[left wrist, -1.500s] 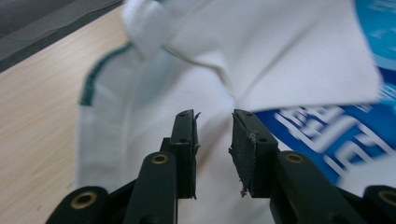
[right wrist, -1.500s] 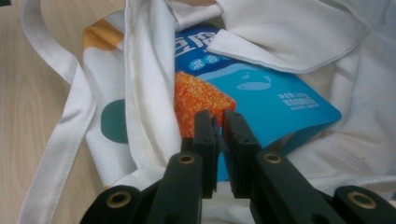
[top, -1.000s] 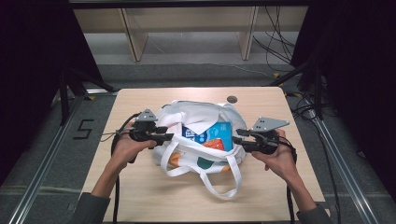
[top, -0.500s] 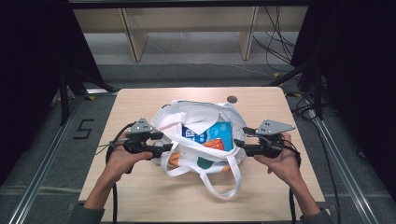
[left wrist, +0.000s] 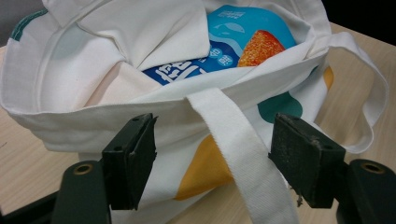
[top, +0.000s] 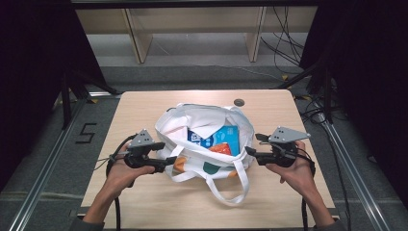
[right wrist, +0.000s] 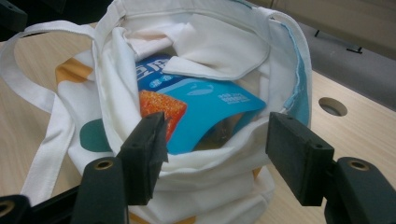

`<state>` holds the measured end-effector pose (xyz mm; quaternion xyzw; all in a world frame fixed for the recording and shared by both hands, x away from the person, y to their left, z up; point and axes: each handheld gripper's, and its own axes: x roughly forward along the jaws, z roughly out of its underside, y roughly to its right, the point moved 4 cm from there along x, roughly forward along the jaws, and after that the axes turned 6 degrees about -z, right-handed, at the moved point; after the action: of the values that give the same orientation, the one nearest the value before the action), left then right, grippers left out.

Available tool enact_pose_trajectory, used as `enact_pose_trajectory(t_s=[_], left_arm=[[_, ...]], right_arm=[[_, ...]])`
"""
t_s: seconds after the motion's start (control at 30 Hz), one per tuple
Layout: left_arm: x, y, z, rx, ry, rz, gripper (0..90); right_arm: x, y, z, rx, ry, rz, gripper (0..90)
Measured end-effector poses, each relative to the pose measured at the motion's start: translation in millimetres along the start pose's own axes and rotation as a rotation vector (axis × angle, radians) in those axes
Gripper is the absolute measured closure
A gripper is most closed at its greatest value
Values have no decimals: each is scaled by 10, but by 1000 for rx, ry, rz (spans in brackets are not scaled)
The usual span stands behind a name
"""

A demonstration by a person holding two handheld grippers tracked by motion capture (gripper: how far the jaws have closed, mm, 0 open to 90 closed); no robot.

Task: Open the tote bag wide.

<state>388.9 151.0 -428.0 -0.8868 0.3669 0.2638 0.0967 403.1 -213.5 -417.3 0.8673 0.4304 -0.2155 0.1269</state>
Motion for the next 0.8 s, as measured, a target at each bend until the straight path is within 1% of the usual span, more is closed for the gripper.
enact_pose_trajectory(t_s=[0.03, 0.07, 0.1, 0.13, 0.17, 0.2, 0.23, 0.27, 0.3, 0.33, 0.37, 0.4, 0.43, 0.47, 0.5, 0.53, 0.57, 0.6, 0.63, 0.67, 0.7, 0.73, 0.77, 0.8], left_arm=[[-10, 16, 9, -7, 4, 5, 300], [-19, 25, 19, -5, 0, 9, 297], [-28, 34, 23, -2, 2, 2, 294], [-33, 43, 25, -4, 7, 7, 292], [-40, 51, 27, -3, 12, -2, 291], [-49, 58, 23, -4, 12, -2, 290], [-58, 65, 21, -4, 14, -3, 287], [-69, 76, 19, -5, 17, -4, 286], [-82, 86, 18, 1, 13, -1, 285], [-87, 104, 18, -3, 24, 0, 284], [-105, 112, 20, 12, 18, -3, 281], [-115, 127, 22, 16, 20, 6, 280], [-122, 142, 29, 14, 25, 4, 280], [-137, 146, 35, 21, 18, 2, 279], [-142, 157, 46, 8, 20, 6, 279], [-156, 162, 55, 7, 19, -2, 278], [-166, 170, 66, 9, 20, 8, 277], [-178, 187, 79, 3, 21, 3, 277], [-190, 193, 92, 15, 24, -1, 277], [-199, 211, 108, 4, 21, 9, 277], [-205, 221, 123, 8, 30, 4, 277], [-220, 231, 140, 9, 20, -3, 276], [-219, 245, 158, 5, 30, -1, 276], [-229, 260, 178, 5, 18, -7, 276]], right_arm=[[-4, -16, 5, 14, -1, -8, 382], [-16, -24, 9, 11, -9, -13, 378], [-16, -32, 13, 16, 1, 1, 368], [-21, -51, 19, 32, -6, -7, 363], [-26, -38, 17, 11, -6, -8, 363], [-22, -52, 19, 24, 13, 5, 362], [-45, -59, 26, 34, -12, -7, 361], [-50, -45, 23, 12, -5, -4, 361], [-56, -70, 30, 28, -6, -9, 360], [-63, -71, 31, 23, 6, 2, 358], [-66, -57, 30, -1, 13, -2, 357], [-77, -60, 35, 4, 20, 6, 356], [-99, -83, 48, 25, 1, -1, 355], [-112, -82, 59, 31, -3, -1, 354], [-118, -74, 65, 18, 7, 8, 353], [-124, -99, 81, 41, 3, 2, 352], [-121, -83, 87, 22, 20, 11, 350], [-148, -98, 105, 38, 1, 6, 349], [-156, -86, 116, 21, -4, -4, 345], [-167, -96, 129, 33, 8, 17, 344], [-182, -90, 142, 28, 6, 16, 343], [-190, -90, 154, 23, 6, 11, 343], [-200, -105, 171, 42, 4, 16, 343], [-203, -90, 179, 16, 10, 20, 344]])
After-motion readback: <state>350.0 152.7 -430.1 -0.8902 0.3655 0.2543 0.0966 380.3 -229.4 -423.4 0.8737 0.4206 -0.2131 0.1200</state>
